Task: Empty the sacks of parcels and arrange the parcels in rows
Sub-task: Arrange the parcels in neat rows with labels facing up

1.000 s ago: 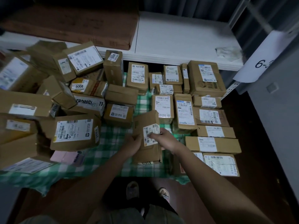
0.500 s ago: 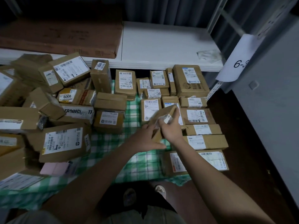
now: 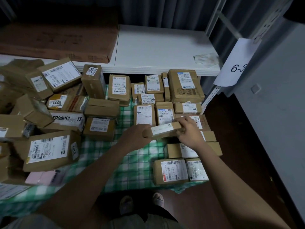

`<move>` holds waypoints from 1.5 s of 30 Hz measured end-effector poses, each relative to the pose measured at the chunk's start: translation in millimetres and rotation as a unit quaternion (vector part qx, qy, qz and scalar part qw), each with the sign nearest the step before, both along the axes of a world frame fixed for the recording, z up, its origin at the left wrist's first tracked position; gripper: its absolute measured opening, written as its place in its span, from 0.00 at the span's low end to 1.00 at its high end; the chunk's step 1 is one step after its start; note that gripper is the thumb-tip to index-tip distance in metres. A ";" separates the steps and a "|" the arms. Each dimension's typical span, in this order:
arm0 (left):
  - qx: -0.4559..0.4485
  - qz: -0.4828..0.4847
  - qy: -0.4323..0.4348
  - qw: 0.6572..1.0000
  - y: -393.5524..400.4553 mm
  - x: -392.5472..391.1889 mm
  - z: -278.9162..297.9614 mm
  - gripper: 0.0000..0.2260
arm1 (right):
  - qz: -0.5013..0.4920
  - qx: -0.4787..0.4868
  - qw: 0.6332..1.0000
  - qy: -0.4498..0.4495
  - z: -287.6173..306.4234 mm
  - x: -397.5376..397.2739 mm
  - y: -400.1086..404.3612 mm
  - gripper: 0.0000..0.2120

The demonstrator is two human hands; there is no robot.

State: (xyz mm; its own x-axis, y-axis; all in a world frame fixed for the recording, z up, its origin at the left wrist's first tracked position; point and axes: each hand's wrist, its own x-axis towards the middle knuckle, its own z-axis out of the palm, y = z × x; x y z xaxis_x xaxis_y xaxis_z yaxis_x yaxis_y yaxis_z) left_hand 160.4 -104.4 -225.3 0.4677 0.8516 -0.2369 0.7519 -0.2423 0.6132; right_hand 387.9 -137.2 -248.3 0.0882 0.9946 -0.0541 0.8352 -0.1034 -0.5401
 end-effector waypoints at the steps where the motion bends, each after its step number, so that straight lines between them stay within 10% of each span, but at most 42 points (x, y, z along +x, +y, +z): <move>1: -0.012 0.001 -0.004 1.000 0.2 1.2 -1.4 0.19 | 0.009 -0.019 1.000 0.011 1.2 2.3 0.3 0.21; 30: 0.029 -0.015 0.068 0.997 22.9 18.5 -47.7 0.04 | 0.085 -0.109 0.990 0.033 -22.2 32.4 15.0 0.13; 45: -0.043 0.003 0.141 0.989 17.1 29.7 -103.2 0.22 | 0.099 -0.171 0.950 -0.241 -65.8 12.6 1.4 0.27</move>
State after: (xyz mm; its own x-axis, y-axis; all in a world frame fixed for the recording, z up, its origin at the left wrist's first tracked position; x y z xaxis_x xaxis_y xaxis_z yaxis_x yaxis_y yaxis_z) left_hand 190.1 -87.3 -328.5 0.3678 0.8248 -0.4294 0.8972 -0.1934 0.3971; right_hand 400.6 -135.9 -314.0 -0.0015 0.9256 -0.3785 0.9984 -0.0198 -0.0524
